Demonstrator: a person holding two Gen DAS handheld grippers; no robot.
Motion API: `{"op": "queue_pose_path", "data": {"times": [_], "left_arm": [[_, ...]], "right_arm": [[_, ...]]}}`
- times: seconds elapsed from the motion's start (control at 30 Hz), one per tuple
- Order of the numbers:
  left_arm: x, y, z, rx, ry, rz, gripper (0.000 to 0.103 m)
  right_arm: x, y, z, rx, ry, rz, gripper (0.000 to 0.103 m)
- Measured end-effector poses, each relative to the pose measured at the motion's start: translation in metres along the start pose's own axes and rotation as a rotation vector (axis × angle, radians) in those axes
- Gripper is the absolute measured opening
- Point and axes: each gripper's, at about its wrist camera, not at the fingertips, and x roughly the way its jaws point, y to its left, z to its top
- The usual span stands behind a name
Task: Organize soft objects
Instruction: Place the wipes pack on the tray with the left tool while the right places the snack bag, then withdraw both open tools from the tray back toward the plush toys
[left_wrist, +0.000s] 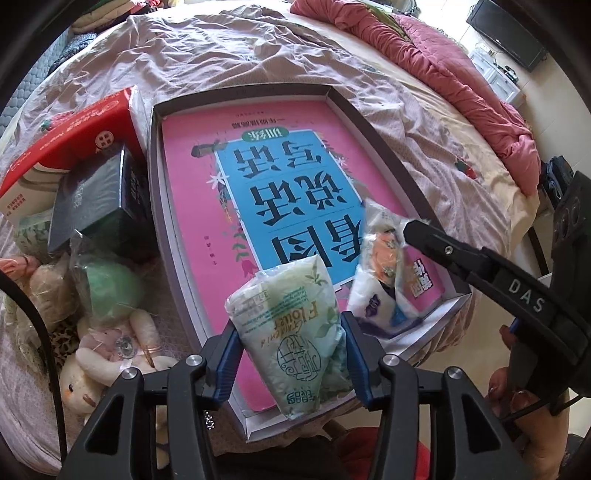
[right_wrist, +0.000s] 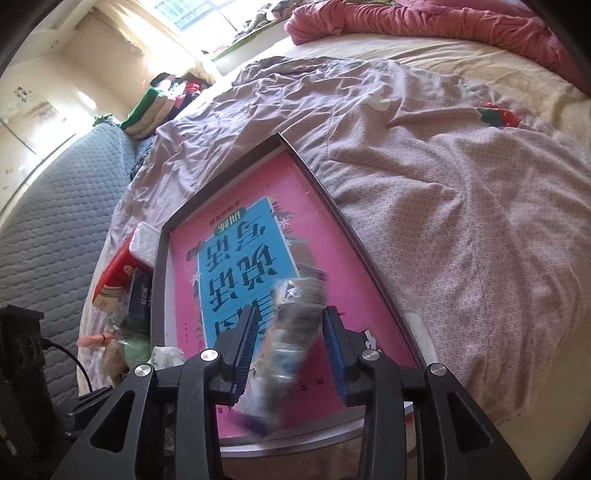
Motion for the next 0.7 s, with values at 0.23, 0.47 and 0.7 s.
{"op": "queue_pose_path", "data": {"times": [0.23, 0.47, 0.7], "left_arm": [[-0.002, 0.001, 0.001, -0.004, -0.017, -0.019, 0.053], [-0.013, 0.003, 0.002, -0.004, -0.052, -0.02, 0.059], [-0.041, 0.017, -0.002, -0.037, -0.119, -0.011, 0.063]], "right_arm": [[-0.008, 0.004, 0.003, -0.006, -0.014, -0.017, 0.047], [-0.019, 0.013, 0.006, -0.034, -0.038, -0.031, 0.054], [-0.033, 0.031, 0.008, -0.092, -0.076, -0.044, 0.062]]}}
